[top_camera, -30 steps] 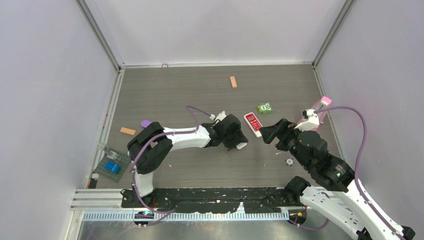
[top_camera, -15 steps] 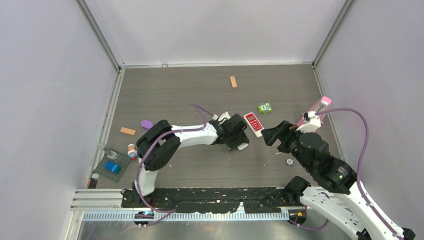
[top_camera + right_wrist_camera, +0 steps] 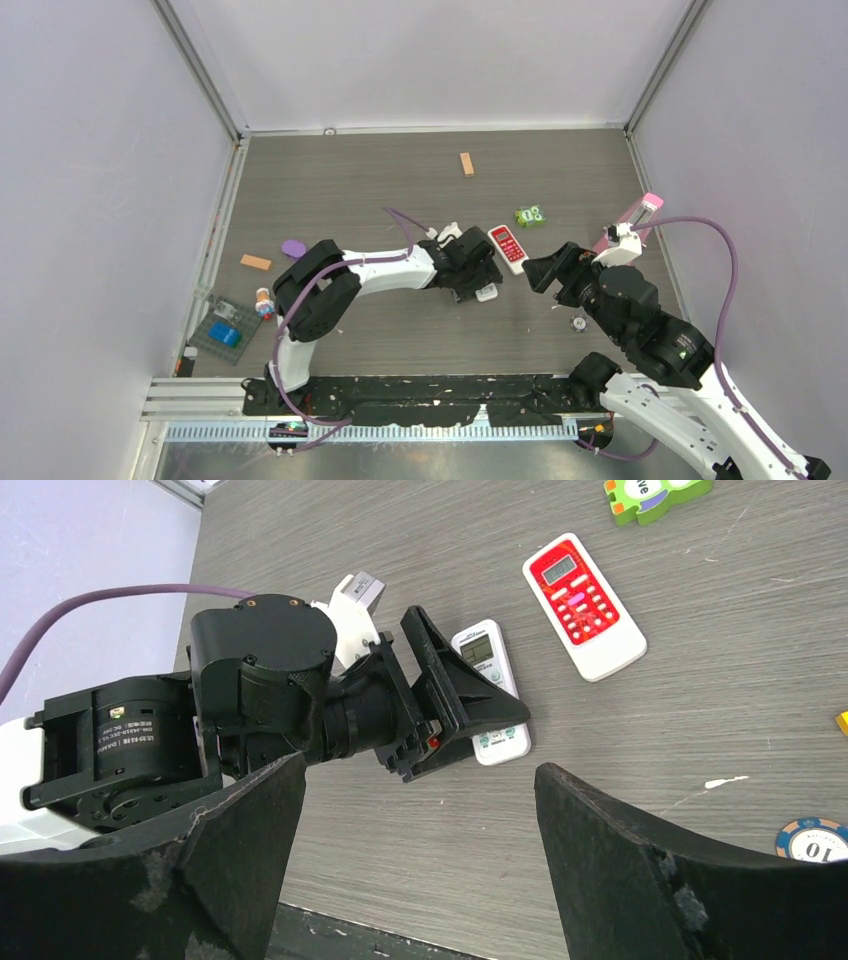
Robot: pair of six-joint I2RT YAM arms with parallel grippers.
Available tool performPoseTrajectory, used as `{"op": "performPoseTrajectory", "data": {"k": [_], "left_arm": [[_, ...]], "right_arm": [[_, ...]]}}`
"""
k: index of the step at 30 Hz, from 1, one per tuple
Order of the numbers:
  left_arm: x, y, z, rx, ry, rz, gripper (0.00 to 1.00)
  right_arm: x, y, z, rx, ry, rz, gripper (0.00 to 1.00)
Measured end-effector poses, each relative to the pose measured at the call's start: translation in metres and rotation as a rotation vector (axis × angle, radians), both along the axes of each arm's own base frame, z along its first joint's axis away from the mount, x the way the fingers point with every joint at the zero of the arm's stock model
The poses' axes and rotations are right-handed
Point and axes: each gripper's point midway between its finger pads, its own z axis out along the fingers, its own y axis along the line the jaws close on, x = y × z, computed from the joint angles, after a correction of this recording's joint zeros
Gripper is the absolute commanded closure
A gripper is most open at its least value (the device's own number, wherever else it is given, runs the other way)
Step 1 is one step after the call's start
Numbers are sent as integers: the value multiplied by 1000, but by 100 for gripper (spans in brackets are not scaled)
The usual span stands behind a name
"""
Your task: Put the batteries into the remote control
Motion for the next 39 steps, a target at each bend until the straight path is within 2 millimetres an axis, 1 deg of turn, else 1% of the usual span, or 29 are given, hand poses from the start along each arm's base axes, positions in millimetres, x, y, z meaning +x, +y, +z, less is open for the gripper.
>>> {"op": "performPoseTrajectory", "data": {"k": [4,6,8,10,12,14,16,17,18,20,23,26,28,30,35,37,39], "left_arm": [[-1,2,3,8,-16,-18,17],[-3,11,5,29,-37,-29,1],[-10,28,7,67,-58,-41,0],[-19,48,17,95,-87,-61,0],[-28,62,35,97,-119,-87,0],[-33,71,56,90,-150,-108,1],[-36,81,77,90,-194,-135,0],[-37,87,85,96,-209,-140,0],[-40,97,94,115,-228,-152,0],[-44,113,105,149,-251,-165,0],[-55,148,122,214,-287,-191,0],[-67,182,142,231,-345,-202,0],[-77,209,160,212,-407,-198,0],[-85,233,184,159,-497,-184,0],[-104,279,246,-2,-744,-162,0],[-110,295,261,-35,-805,-141,0],[-114,308,269,-47,-845,-128,0]], "right_arm": [[-2,-2,0,-9,8,1,9],[-4,-3,2,-14,8,2,7],[-5,-6,4,-25,5,1,7],[-5,-10,8,-42,-5,-7,6],[-6,-15,11,-61,-15,-17,6],[-7,-21,15,-80,-30,-27,6],[-8,-29,23,-97,-57,-43,6],[-9,-33,28,-103,-72,-52,6],[-10,-40,36,-108,-95,-70,6],[-14,-51,48,-111,-133,-97,6],[-23,-69,70,-112,-187,-130,6],[-34,-84,95,-97,-242,-152,6],[-42,-95,110,-87,-278,-167,6],[-49,-106,124,-77,-311,-188,6],[-63,-130,139,-79,-353,-243,6],[-67,-138,143,-81,-365,-263,6],[-70,-145,147,-80,-378,-278,6]]}}
